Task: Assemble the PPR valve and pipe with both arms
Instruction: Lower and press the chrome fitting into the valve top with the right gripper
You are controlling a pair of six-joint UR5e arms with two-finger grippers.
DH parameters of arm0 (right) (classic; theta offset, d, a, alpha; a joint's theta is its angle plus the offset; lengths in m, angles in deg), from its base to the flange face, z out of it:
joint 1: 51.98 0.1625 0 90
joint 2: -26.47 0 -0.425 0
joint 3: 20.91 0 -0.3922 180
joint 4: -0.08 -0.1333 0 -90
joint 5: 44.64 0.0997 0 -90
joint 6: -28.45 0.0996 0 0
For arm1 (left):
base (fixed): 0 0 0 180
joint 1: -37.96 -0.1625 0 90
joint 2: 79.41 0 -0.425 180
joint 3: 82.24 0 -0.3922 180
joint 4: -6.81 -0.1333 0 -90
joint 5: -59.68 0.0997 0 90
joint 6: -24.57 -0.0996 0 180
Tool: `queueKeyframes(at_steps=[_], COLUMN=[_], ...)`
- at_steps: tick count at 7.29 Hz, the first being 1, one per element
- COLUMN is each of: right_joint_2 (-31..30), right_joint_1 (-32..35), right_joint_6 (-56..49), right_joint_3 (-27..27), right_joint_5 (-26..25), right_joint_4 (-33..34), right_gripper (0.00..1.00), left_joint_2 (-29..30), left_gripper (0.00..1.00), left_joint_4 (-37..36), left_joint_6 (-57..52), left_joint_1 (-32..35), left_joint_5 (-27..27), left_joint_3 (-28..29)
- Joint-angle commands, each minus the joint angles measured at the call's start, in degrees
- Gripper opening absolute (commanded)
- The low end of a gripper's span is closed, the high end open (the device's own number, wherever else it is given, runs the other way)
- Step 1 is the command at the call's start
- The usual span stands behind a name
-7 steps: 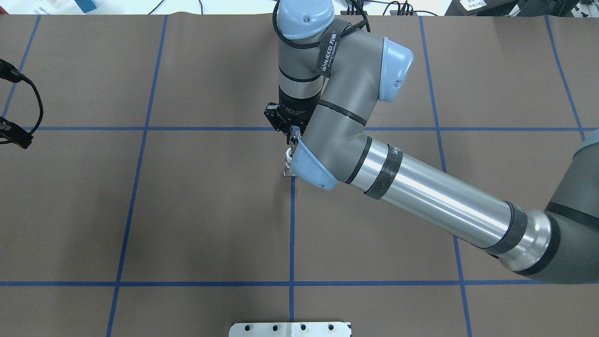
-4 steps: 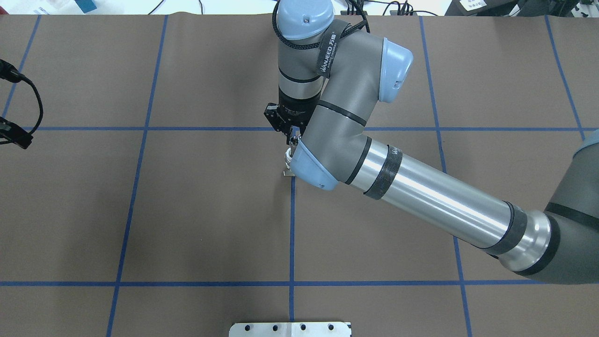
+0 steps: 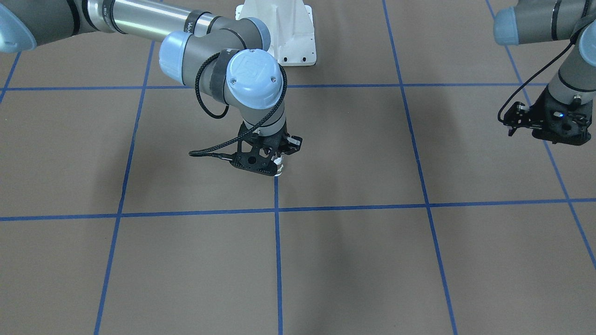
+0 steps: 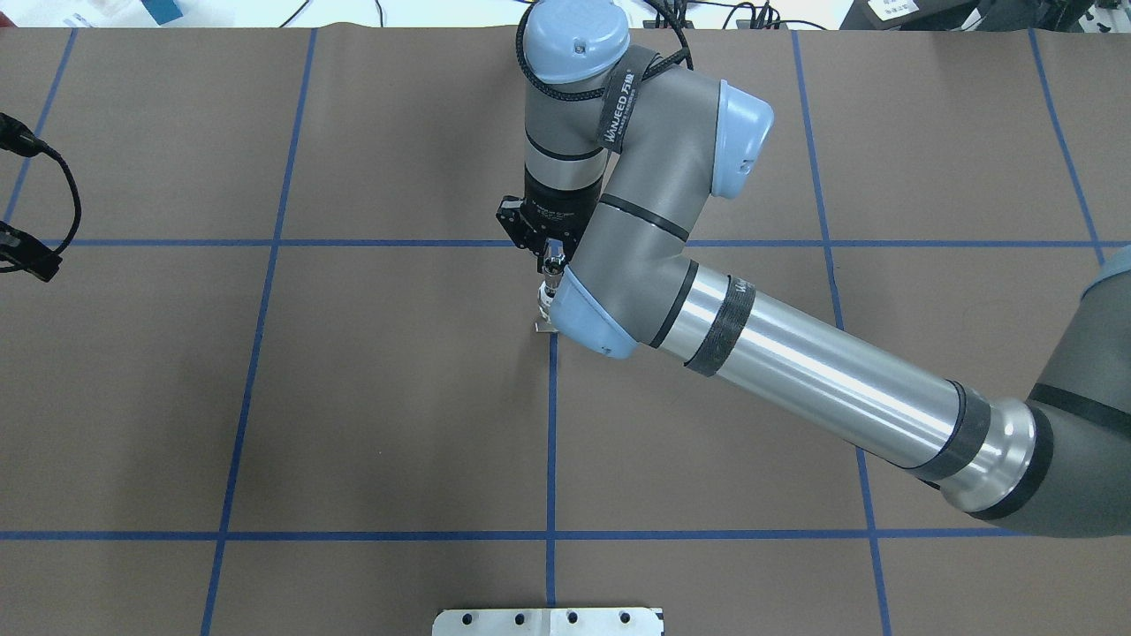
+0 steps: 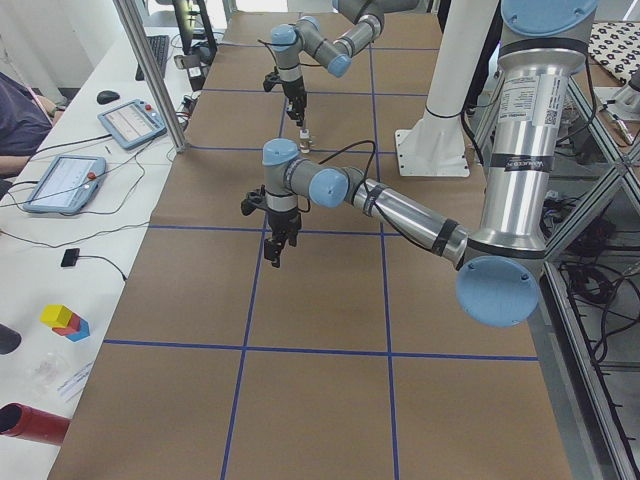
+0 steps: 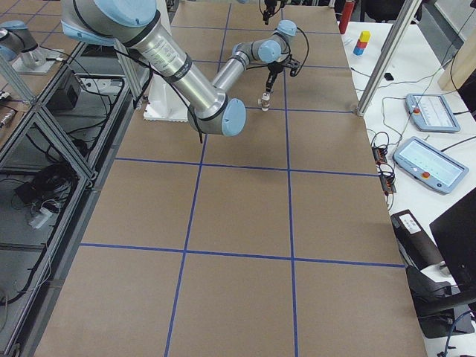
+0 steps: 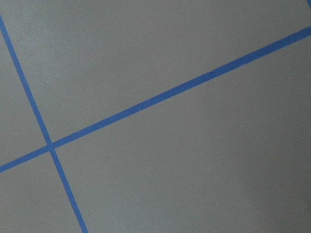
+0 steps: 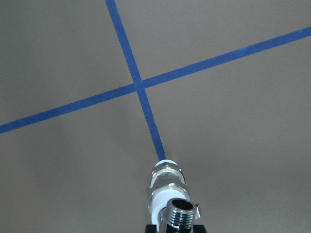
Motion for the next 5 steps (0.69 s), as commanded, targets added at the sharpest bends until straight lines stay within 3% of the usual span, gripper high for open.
queueKeyframes(at_steps=[1, 5], right_joint_2=[-0.3, -0.3], right_joint_1=[0.0, -0.1], right_joint_6=[0.0, 0.1], right_joint_3=[0.2, 0.8], right_joint_5=[0.1, 0.4], right_joint_4=[0.0, 0.0], right_gripper=[0.0, 0.0], left_joint_2=[0.1, 0.2], left_gripper=[0.99, 0.99], left_joint_4=[0.1, 0.1], left_joint_6=[0.0, 0.1], left_joint_1=[-0.1, -0.1], left_joint_5=[0.0, 0.0], left_joint_3=[0.2, 0.2])
